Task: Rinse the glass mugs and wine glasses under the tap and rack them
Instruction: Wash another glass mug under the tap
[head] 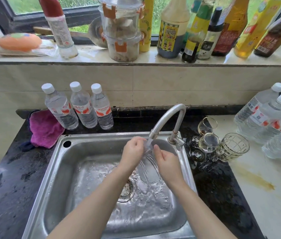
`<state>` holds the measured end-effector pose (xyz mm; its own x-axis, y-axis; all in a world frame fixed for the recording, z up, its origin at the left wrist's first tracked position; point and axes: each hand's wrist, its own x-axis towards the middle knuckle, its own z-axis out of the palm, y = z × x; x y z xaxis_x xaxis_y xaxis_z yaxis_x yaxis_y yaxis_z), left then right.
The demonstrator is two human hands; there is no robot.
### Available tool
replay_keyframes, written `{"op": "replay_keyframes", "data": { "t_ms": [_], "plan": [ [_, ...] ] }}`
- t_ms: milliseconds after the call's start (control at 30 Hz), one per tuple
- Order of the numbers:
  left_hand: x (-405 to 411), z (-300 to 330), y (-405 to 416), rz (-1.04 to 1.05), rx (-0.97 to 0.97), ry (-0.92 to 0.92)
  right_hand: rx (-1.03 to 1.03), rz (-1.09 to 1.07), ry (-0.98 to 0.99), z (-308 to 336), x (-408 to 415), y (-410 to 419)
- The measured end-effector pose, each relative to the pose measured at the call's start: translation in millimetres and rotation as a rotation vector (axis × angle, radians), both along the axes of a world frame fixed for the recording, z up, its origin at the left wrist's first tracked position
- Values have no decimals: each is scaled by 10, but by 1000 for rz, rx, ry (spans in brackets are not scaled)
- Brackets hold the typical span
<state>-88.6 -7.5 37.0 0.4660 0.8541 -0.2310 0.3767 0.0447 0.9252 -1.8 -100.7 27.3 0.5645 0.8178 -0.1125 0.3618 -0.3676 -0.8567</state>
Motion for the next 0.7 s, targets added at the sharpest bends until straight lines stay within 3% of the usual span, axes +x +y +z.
{"op": "replay_keyframes", "data": {
  "t_ms": [100,167,233,300,400,567,700],
  "plan": [
    [192,121,167,-178,-80,367,5,-8,-88,34,21,-16],
    [262,153,200,-190,-94,356,-4,2,-126,74,-3,-23],
    [220,225,100,-201,104,385,-11,-49,-95,75,-1,3],
    [94,132,-15,-152,236,191,-21,-104,2,72,26,55],
    [-63,19,-161,84,35,-195,-38,-74,257,137,29,159],
    [-102,-8,130,381,-168,-220,13,176,535,261,-44,235],
    [-98,-74,231,389,-517,-364,210,101,683,244,-69,161]
  ]
}}
